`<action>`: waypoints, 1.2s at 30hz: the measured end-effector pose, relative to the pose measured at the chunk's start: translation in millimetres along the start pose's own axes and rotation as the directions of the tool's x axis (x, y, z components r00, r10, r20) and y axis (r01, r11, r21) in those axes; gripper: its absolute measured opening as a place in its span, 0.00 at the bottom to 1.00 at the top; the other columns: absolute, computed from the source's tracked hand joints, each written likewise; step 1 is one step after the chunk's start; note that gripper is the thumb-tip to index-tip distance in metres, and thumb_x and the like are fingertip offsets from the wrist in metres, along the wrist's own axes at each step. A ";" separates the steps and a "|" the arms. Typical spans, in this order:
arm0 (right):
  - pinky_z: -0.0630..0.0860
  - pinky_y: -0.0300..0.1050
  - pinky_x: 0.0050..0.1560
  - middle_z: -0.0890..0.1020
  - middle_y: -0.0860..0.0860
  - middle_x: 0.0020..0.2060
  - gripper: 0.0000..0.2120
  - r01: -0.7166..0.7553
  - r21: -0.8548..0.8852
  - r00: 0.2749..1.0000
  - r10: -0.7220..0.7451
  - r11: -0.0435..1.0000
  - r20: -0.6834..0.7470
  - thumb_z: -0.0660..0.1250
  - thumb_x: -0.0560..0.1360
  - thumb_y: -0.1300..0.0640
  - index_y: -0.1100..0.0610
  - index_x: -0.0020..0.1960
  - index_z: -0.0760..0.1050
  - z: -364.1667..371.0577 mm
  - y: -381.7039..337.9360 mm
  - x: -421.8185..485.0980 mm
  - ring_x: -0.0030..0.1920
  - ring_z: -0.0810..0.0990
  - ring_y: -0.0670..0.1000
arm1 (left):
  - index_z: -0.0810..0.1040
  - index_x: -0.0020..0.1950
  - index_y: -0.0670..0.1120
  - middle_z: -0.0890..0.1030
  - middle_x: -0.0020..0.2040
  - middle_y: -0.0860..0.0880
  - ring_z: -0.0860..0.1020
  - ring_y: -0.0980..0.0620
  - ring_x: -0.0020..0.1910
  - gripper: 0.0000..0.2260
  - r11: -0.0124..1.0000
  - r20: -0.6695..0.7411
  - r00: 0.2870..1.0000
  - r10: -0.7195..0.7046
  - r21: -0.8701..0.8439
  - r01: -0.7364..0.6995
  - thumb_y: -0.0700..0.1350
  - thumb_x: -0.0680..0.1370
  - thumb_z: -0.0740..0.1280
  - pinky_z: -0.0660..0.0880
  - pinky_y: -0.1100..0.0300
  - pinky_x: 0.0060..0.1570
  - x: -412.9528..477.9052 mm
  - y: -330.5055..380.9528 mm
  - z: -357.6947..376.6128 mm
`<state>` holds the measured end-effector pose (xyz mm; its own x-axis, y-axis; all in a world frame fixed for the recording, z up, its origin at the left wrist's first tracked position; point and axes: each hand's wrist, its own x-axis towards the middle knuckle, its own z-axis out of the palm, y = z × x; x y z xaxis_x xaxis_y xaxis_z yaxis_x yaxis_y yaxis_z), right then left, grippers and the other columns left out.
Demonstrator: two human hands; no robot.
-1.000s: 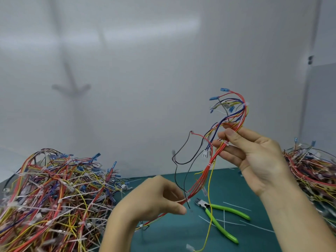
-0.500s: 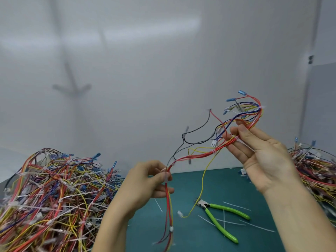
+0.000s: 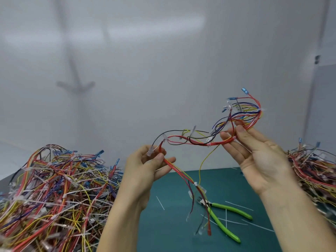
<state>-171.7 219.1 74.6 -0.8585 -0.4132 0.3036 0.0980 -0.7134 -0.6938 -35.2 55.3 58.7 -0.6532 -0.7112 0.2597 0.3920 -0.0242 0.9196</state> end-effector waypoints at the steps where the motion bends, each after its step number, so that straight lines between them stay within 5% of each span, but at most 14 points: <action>1: 0.82 0.39 0.36 0.87 0.52 0.37 0.06 0.000 -0.003 1.000 0.000 1.000 -0.002 0.67 0.75 0.62 0.58 0.50 0.81 0.7 0.5 -0.3 0.40 0.87 0.51 | 0.76 0.46 0.37 0.79 0.47 0.41 0.86 0.47 0.42 0.07 1.000 -0.012 1.000 0.000 -0.022 -0.001 0.29 0.80 0.61 0.81 0.64 0.36 -0.2 0.5 1.0; 14: 0.81 0.37 0.33 0.86 0.50 0.35 0.07 -0.030 0.007 1.000 0.030 1.000 0.009 0.66 0.76 0.62 0.58 0.53 0.80 7.2 2.2 -4.4 0.36 0.87 0.48 | 0.76 0.50 0.35 0.80 0.47 0.39 0.86 0.47 0.43 0.05 0.934 -0.010 0.996 -0.092 -0.349 0.082 0.31 0.80 0.61 0.82 0.60 0.38 -3.0 7.8 9.7; 18: 0.81 0.37 0.33 0.86 0.50 0.35 0.14 -0.030 -0.009 0.999 0.030 1.000 0.014 0.69 0.68 0.59 0.59 0.54 0.80 8.5 1.6 -5.4 0.36 0.86 0.47 | 0.75 0.51 0.34 0.81 0.46 0.39 0.86 0.47 0.43 0.04 0.931 0.000 0.997 -0.081 -0.357 0.075 0.31 0.80 0.61 0.82 0.60 0.38 -2.5 6.6 9.1; 23: 0.81 0.37 0.33 0.86 0.50 0.36 0.15 -0.013 -0.025 1.000 0.013 1.000 0.007 0.70 0.68 0.58 0.59 0.54 0.80 6.9 -0.2 -5.6 0.37 0.87 0.48 | 0.77 0.49 0.37 0.83 0.42 0.43 0.86 0.46 0.46 0.04 0.984 -0.024 1.000 -0.010 -0.177 0.005 0.32 0.80 0.63 0.82 0.61 0.39 2.8 -4.0 0.3; 26: 0.81 0.38 0.34 0.86 0.51 0.37 0.14 0.030 -0.057 1.000 -0.030 0.998 -0.001 0.70 0.68 0.57 0.57 0.52 0.82 6.0 -3.6 -6.5 0.37 0.87 0.49 | 0.78 0.45 0.41 0.83 0.40 0.45 0.85 0.48 0.42 0.07 0.993 -0.065 0.997 0.043 0.109 -0.036 0.31 0.79 0.65 0.81 0.62 0.39 6.5 -13.8 -7.4; 28: 0.81 0.38 0.35 0.87 0.51 0.37 0.11 0.073 -0.115 0.997 -0.074 0.991 -0.010 0.71 0.69 0.58 0.55 0.51 0.83 4.8 -4.4 -7.2 0.38 0.87 0.50 | 0.81 0.46 0.44 0.84 0.44 0.47 0.83 0.49 0.44 0.06 0.857 -0.056 0.995 0.086 0.513 -0.045 0.33 0.77 0.68 0.80 0.59 0.45 8.3 -17.2 -13.8; 30: 0.82 0.39 0.35 0.87 0.52 0.37 0.06 0.118 -0.197 0.992 -0.122 0.973 -0.009 0.71 0.73 0.59 0.54 0.49 0.84 4.3 -2.9 -7.7 0.37 0.87 0.50 | 0.79 0.58 0.45 0.82 0.57 0.49 0.81 0.49 0.53 0.12 0.568 0.013 0.997 0.073 0.821 -0.053 0.34 0.77 0.65 0.75 0.57 0.57 5.6 -14.2 -14.3; 33: 0.81 0.39 0.35 0.86 0.52 0.36 0.07 0.178 -0.310 0.982 -0.187 0.934 0.000 0.70 0.76 0.63 0.53 0.48 0.84 7.2 1.1 -9.6 0.36 0.87 0.51 | 0.70 0.72 0.45 0.75 0.70 0.48 0.74 0.51 0.67 0.24 0.484 0.024 0.967 0.254 0.863 -0.149 0.31 0.78 0.57 0.69 0.56 0.67 -2.1 -3.5 -3.2; 36: 0.81 0.37 0.34 0.87 0.51 0.35 0.08 0.246 -0.418 0.967 -0.249 0.874 0.049 0.70 0.76 0.63 0.51 0.47 0.84 10.5 4.3 -11.7 0.35 0.87 0.51 | 0.75 0.68 0.51 0.79 0.64 0.56 0.75 0.65 0.61 0.15 0.531 0.161 0.877 0.453 0.742 -0.410 0.44 0.82 0.62 0.68 0.74 0.60 -12.8 10.7 14.6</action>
<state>-156.0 215.0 74.9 -0.8301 -0.2497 0.4986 -0.3362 -0.4891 -0.8048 -32.1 74.5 69.5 -0.4998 -0.5217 0.6914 -0.0045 0.7998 0.6002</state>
